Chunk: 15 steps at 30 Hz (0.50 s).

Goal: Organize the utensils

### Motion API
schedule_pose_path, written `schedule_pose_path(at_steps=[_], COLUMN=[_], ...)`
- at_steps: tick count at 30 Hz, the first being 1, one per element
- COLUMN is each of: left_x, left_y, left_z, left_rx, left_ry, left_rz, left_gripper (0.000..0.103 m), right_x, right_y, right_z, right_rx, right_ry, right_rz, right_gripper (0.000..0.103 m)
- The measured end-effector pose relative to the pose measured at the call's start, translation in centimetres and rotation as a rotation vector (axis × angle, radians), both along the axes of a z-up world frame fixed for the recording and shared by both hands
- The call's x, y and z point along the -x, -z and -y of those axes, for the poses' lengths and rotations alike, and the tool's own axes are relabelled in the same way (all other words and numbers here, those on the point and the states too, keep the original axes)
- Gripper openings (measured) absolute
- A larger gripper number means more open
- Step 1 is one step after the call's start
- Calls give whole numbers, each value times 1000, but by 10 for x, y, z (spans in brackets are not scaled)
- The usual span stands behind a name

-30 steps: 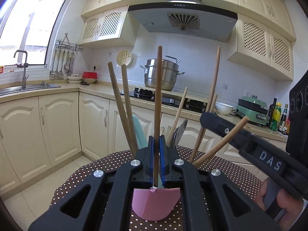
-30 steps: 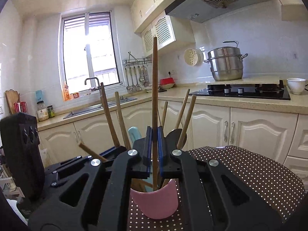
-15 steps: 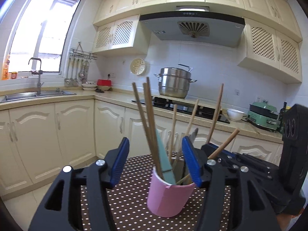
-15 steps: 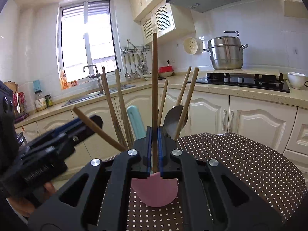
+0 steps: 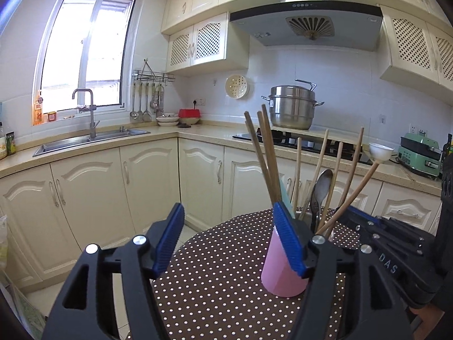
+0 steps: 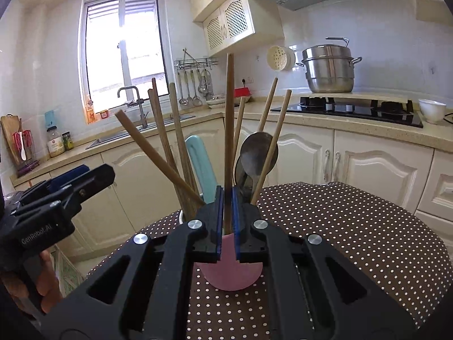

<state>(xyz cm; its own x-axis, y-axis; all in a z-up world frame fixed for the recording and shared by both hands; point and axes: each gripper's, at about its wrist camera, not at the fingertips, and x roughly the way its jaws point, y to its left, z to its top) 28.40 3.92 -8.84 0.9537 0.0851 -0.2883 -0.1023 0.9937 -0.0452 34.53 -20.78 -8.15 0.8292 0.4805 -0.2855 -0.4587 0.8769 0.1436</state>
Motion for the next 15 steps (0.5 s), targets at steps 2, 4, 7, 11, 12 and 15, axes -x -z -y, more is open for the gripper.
schedule_pose_path(at_steps=[2,4,7,11,12,15], left_x=[5,11,20,34,37,50], left_y=[-2,-4,-6,-11,-12,-18], left_z=[-1,-3,-5,-6,-6,-7], left_rx=[1,2,1,11,12,9], left_ry=[1,4,1,4,5,8], left_rz=[-2,2,5,9,12,20], left_gripper=[65,66,67,68,69,71], right_x=[4,9,16,27,30,43], right_y=[-4,-8,-15,-26,-28,-37], right_z=[1,3,7,10,10,13], right_rx=[0,-11,-34,-50,-55,-71], right_ry=[14,27,32,31,31,29], right_rz=[7,20,41,56,61,78], right_gripper=[20,58,58,63,63,66])
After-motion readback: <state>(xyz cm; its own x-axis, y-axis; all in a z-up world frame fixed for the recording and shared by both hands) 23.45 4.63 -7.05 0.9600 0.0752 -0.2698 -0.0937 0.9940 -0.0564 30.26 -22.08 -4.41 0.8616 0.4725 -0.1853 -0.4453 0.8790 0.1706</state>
